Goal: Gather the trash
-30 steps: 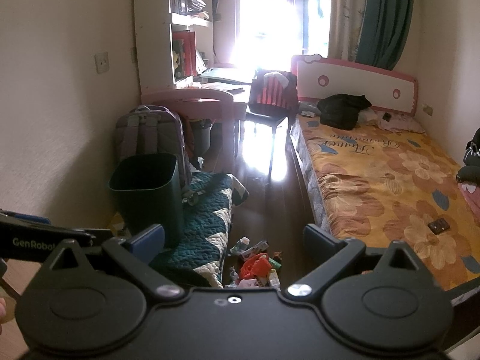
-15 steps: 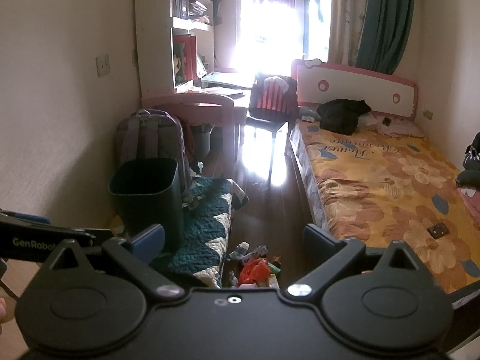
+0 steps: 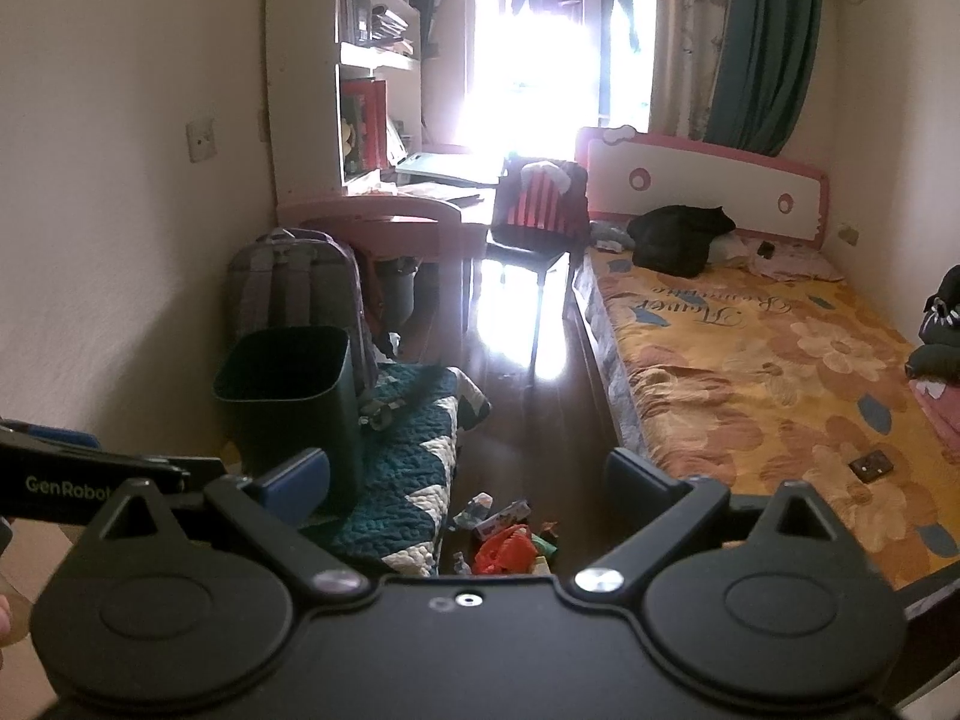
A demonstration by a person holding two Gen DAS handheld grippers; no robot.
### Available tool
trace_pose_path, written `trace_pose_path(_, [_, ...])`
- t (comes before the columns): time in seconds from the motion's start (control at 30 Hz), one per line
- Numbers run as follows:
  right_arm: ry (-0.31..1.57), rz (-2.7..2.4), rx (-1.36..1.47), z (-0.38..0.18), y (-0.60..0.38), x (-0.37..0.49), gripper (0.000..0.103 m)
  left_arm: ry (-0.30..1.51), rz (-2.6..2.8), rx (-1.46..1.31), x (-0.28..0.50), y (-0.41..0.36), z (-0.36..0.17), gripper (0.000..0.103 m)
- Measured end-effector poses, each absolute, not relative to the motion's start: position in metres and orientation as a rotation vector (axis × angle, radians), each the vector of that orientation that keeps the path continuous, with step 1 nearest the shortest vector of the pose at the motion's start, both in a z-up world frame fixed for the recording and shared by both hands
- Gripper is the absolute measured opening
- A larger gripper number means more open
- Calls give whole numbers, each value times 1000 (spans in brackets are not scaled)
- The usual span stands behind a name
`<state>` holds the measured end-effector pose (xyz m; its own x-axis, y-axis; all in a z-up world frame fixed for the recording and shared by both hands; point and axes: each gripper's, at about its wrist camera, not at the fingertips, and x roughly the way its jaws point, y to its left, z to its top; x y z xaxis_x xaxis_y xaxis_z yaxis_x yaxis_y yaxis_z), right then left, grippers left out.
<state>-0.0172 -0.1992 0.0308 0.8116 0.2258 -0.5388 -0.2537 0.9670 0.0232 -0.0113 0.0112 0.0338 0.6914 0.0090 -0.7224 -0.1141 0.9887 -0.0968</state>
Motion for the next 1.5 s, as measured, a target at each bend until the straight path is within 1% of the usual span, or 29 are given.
trace_pose_path(0.73, [566, 256, -63, 35, -199, -1, 99, 784, 60, -125, 18, 6, 21, 103])
trace_pose_path(1.1, [593, 278, -29, 10, -233, 60, 99, 810, 69, -108, 80, -31, -4, 103])
trace_pose_path(1.37, [637, 350, -38, -15, -273, 126, 98, 841, 120, -129, 139, -67, -26, 103])
trace_pose_path(1.5, [650, 384, -84, -34, -289, 157, 98, 851, 181, -142, 167, -79, -45, 103])
